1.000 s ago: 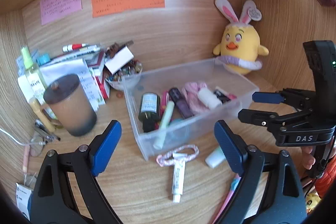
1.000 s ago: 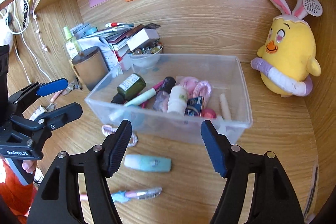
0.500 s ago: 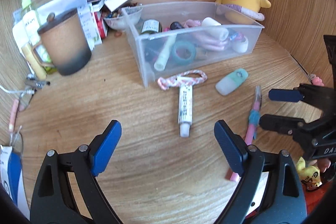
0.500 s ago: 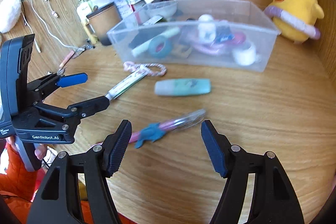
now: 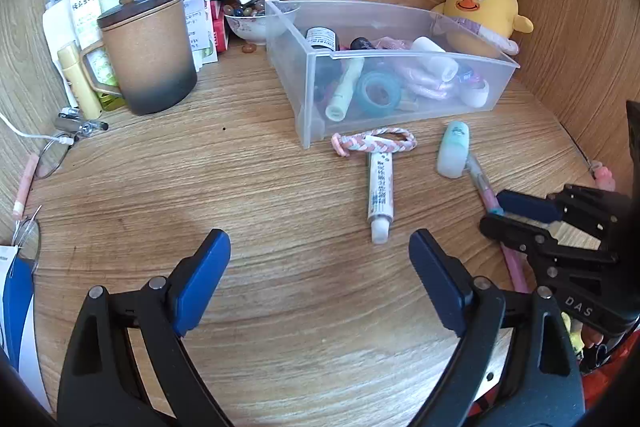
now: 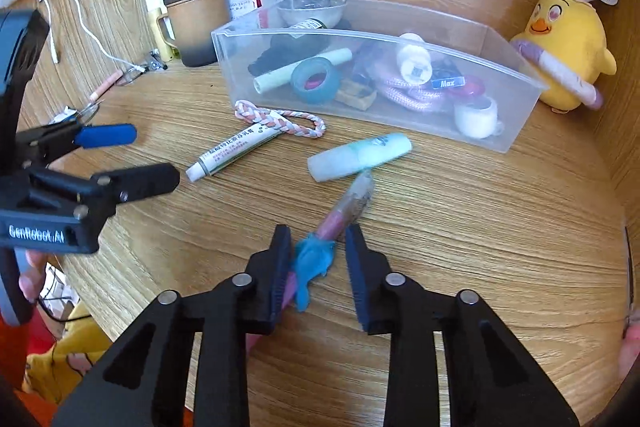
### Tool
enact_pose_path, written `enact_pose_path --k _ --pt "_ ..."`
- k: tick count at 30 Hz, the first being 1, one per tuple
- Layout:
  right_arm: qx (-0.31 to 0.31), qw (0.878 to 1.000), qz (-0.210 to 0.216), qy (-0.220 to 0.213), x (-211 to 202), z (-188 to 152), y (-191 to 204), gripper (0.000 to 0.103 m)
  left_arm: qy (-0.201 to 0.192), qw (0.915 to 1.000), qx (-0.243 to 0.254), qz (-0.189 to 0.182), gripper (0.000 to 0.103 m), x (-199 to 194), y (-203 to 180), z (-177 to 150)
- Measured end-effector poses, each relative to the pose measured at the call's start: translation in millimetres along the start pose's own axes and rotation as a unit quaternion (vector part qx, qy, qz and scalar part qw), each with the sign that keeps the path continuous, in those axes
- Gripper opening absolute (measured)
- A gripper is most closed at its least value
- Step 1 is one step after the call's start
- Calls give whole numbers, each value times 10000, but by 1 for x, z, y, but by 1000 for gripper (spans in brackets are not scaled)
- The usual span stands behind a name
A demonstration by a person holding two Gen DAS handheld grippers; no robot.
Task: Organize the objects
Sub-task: 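Grasp the pink pen with the right gripper while the left grasps the toothpaste tube, then carry the pink pen and toothpaste tube into the clear box and release both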
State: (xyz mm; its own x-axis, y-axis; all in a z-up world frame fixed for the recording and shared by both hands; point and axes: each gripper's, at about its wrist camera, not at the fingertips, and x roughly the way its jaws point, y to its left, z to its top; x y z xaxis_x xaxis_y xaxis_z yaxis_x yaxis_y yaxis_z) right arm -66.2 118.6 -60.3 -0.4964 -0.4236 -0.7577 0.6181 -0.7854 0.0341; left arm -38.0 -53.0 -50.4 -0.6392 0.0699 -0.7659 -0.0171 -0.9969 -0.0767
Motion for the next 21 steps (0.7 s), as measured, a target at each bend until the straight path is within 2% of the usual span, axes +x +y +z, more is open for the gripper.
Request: enact_pose_path --k 6,8,10,14,17,18,21 --pt "31 10000 -40 -36 -5 -7 -16 17 237 9994 110 -244 91 18 -12 18" --pt "68 9999 -98 -54 -8 -9 -24 17 313 9990 196 -239 85 23 -17 22" --pt "101 9998 -130 -71 -9 -11 -32 17 420 9984 290 -232 74 29 -21 25" --pt "257 9997 -35 17 -8 -10 -43 17 468 9980 423 -58 65 39 -26 28" --pt "439 9988 193 62 -10 -12 -50 17 416 9982 425 -30 49 39 -27 31" --pt "443 9988 226 49 -11 -13 -51 18 399 9983 433 -52 40 39 -27 31" --pt "368 9992 143 -13 -12 -18 -48 18 315 9980 546 -37 25 38 -31 29"
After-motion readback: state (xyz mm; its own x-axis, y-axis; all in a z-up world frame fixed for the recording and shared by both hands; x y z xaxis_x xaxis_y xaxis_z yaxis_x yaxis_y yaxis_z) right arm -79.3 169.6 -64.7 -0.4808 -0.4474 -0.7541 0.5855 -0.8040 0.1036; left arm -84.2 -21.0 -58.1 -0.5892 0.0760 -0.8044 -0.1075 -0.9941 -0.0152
